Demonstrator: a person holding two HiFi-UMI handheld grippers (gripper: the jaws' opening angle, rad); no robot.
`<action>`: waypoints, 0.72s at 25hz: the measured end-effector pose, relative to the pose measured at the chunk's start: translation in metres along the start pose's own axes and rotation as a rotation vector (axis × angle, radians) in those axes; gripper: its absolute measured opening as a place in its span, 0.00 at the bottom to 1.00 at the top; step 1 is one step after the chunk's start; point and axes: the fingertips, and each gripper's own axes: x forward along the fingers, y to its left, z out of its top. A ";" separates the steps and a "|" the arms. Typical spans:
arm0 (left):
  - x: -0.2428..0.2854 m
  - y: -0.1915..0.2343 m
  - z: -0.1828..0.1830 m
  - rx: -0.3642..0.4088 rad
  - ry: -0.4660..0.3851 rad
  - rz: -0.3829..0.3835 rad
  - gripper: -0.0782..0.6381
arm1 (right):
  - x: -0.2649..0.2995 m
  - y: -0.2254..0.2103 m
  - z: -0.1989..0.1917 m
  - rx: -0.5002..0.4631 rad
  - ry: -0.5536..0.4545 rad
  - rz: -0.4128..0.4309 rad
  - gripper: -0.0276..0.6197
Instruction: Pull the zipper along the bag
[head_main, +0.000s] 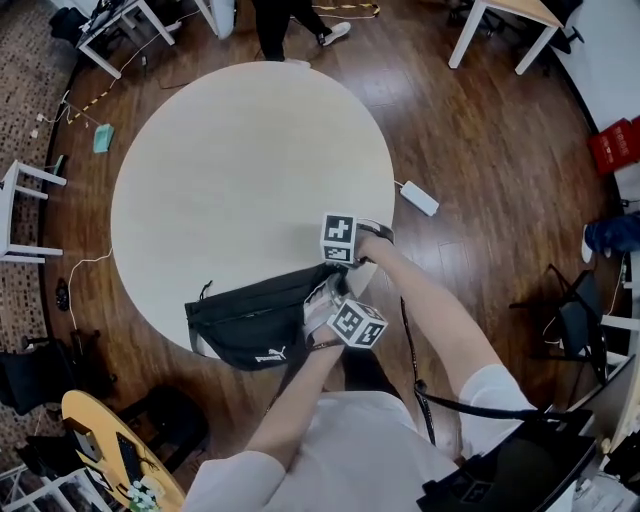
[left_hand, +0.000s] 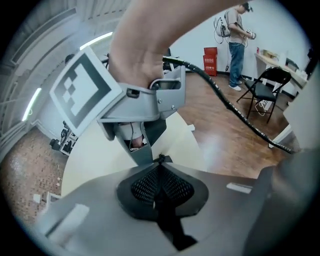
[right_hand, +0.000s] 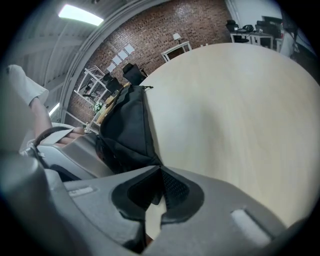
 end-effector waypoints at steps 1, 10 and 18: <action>-0.006 -0.001 0.002 -0.006 -0.019 -0.010 0.14 | 0.000 0.000 -0.001 0.003 0.000 0.001 0.03; -0.078 0.016 -0.026 -0.247 -0.182 -0.162 0.14 | 0.002 -0.002 -0.004 0.023 -0.008 -0.067 0.03; -0.134 0.077 -0.107 -0.497 -0.265 -0.200 0.14 | 0.002 -0.005 -0.010 0.054 0.022 -0.139 0.03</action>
